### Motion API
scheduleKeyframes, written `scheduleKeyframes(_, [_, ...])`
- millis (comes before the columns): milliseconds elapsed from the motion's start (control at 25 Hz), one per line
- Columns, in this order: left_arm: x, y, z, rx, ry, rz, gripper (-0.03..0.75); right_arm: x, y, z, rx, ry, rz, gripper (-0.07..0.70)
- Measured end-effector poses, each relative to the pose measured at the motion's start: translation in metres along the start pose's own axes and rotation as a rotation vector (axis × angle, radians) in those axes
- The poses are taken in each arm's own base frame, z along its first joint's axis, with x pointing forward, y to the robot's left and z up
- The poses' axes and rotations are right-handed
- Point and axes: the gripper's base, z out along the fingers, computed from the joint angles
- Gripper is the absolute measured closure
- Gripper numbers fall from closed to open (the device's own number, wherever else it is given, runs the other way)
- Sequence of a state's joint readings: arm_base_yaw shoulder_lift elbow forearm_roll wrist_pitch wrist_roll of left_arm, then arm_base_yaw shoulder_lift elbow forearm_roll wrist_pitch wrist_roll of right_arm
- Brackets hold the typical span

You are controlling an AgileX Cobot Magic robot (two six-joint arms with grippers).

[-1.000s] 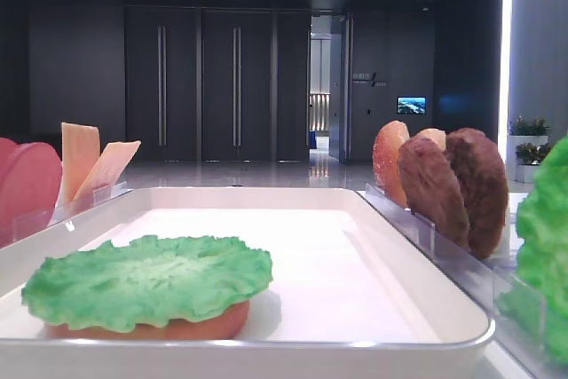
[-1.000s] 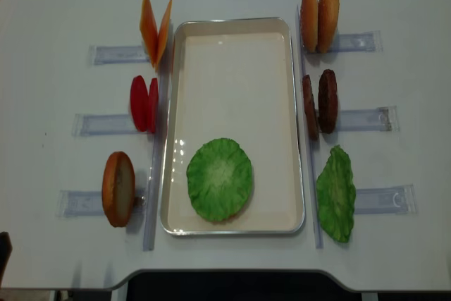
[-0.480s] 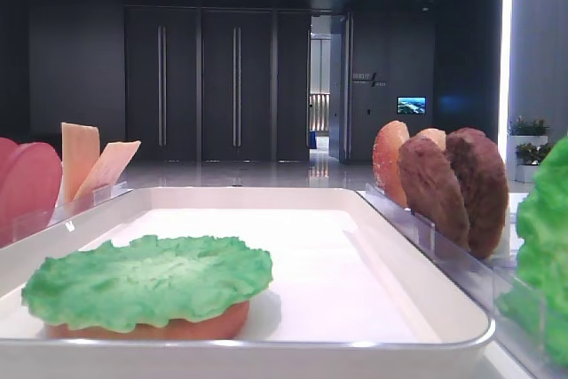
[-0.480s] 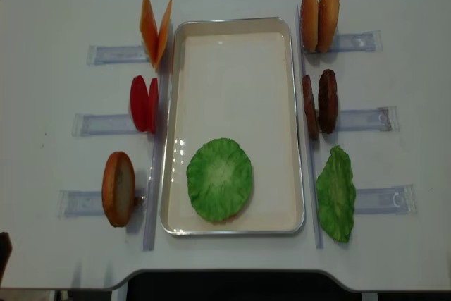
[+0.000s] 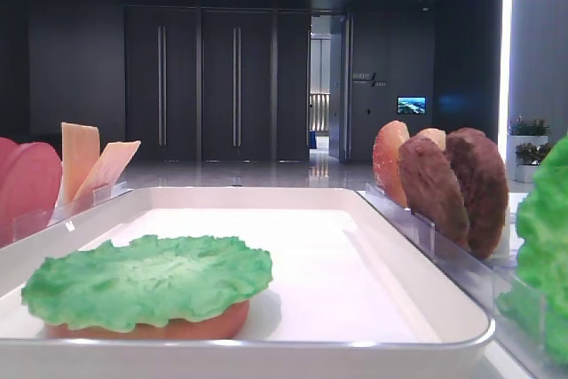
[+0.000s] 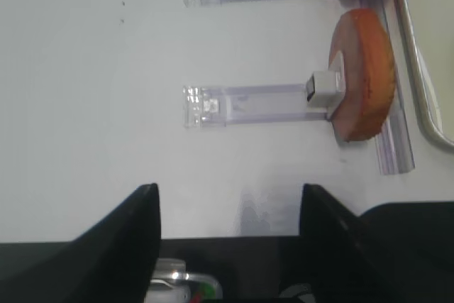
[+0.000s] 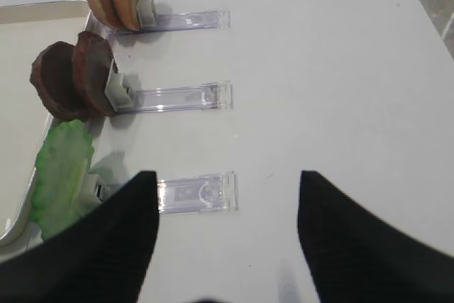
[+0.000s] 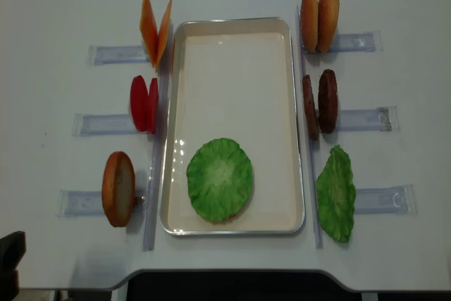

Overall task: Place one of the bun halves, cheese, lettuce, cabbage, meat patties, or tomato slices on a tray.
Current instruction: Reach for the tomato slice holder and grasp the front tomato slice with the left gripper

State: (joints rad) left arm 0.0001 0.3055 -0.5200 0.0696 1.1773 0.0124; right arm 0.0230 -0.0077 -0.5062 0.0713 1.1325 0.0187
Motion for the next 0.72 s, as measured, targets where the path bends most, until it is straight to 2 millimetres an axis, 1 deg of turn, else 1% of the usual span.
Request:
scheduleKeyframes(160, [-0.012, -0.002, 0.016, 0.023, 0.122, -0.001, 0.244, 0.0, 0.0, 0.0, 0.0, 0.0, 0.0, 0.218])
scheduleKeyframes(280, [-0.024, -0.002, 0.023, 0.026, 0.178, -0.011, 0.244, 0.0, 0.0, 0.0, 0.0, 0.0, 0.0, 0.218])
scheduleKeyframes(720, [-0.071, -0.001, 0.042, 0.025, 0.302, -0.001, 0.244, 0.0, 0.0, 0.0, 0.0, 0.0, 0.0, 0.218])
